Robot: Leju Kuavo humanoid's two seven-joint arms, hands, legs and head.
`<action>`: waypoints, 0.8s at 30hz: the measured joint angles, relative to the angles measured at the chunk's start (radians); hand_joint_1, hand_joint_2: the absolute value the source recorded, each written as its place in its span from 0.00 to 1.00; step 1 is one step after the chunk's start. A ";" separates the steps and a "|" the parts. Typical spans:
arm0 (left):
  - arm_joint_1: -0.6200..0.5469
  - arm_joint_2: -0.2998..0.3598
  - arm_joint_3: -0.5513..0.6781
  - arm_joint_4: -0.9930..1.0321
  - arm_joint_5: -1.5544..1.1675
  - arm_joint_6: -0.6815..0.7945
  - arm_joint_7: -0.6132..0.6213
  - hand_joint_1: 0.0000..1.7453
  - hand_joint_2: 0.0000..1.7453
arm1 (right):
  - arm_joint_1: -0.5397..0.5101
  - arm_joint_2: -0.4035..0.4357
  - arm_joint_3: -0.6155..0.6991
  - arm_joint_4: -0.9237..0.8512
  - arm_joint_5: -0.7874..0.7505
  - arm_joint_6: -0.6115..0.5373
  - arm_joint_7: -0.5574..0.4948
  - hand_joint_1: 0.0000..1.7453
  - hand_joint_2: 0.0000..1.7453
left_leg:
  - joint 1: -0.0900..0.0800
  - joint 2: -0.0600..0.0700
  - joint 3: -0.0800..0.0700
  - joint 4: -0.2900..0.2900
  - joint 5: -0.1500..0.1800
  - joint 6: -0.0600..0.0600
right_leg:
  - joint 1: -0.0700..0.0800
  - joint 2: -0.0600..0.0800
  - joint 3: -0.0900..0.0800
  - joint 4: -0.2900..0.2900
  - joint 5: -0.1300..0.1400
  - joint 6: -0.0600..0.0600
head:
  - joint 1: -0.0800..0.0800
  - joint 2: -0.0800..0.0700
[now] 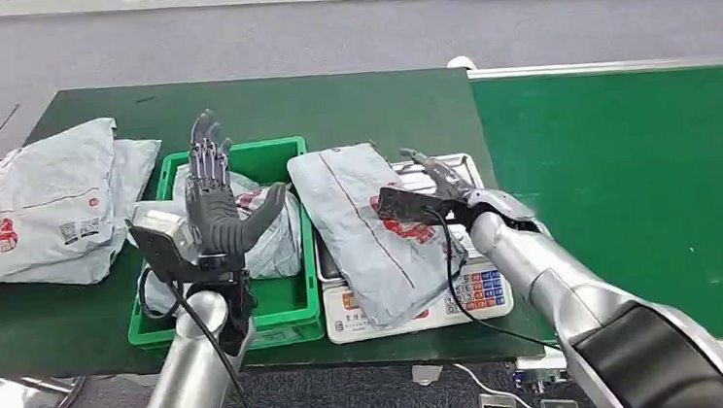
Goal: Moved the parcel from conveyor to table for the left to box.
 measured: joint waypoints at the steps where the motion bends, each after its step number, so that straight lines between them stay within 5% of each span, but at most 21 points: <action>1: -0.001 0.000 0.000 0.003 0.003 -0.009 0.000 0.00 1.00 | 0.006 -0.003 -0.013 -0.016 -0.025 -0.015 -0.039 0.00 1.00 | 0.000 0.000 0.000 0.000 0.000 0.000 | 0.000 0.000 0.000 0.000 0.000 0.000 | 0.000 0.000; 5: -0.008 0.000 0.000 0.020 0.001 -0.010 0.000 0.00 1.00 | 0.051 -0.021 -0.076 -0.124 -0.166 -0.076 -0.227 0.00 1.00 | 0.000 0.000 0.000 0.000 0.000 0.000 | 0.000 0.000 -0.001 0.000 0.000 0.000 | 0.000 0.000; 10: -0.021 0.000 0.000 0.052 -0.001 -0.019 0.000 0.00 1.00 | 0.192 -0.064 -0.189 -0.396 -0.372 -0.117 -0.298 0.00 1.00 | 0.000 -0.002 -0.001 0.000 -0.001 0.001 | 0.000 -0.002 0.000 -0.001 -0.001 0.000 | 0.000 0.000; 15: -0.027 -0.003 0.000 0.074 -0.009 -0.008 0.000 0.00 1.00 | 0.313 -0.092 -0.315 -0.639 -0.484 -0.104 -0.314 0.00 1.00 | -0.001 -0.001 -0.002 0.000 -0.002 0.001 | -0.001 -0.001 -0.001 -0.001 -0.001 0.000 | 0.000 0.000; 24: -0.037 -0.007 -0.002 0.112 -0.012 -0.018 0.000 0.00 1.00 | 0.383 -0.099 -0.395 -0.774 -0.489 -0.130 -0.318 0.00 1.00 | -0.001 0.000 -0.001 0.000 -0.002 0.001 | -0.001 0.001 -0.002 -0.001 -0.001 0.000 | 0.000 0.000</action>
